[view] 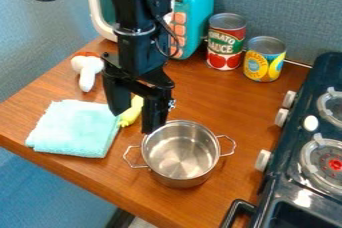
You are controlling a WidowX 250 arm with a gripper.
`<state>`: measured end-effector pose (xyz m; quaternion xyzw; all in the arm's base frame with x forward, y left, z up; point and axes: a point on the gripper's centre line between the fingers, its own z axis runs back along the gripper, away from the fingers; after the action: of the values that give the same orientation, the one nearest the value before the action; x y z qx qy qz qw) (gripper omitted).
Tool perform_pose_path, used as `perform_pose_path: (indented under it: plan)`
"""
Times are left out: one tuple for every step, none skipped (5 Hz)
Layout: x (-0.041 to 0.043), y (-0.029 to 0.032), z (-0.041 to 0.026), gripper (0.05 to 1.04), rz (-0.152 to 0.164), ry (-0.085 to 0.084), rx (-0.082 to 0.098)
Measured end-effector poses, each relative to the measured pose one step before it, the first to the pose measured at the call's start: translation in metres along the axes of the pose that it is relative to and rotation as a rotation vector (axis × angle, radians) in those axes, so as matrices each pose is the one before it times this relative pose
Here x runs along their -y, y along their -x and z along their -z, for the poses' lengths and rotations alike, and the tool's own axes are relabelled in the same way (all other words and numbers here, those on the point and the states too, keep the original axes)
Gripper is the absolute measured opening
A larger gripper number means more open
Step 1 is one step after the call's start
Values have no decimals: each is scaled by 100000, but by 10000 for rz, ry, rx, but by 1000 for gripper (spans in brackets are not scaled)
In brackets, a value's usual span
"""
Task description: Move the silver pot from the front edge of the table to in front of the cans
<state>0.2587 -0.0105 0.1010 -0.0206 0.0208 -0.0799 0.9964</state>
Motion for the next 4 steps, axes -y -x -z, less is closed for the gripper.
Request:
perform_pose_path:
  plan:
    - [2,201,689,1001,-26,39,-273]
    - [-499,-1026,547,1001,-66,-276,98]
    - [-701,-1197,449,1001,-1,-348,78]
    - [-210,-551,1639,1001,9,-13,-280]
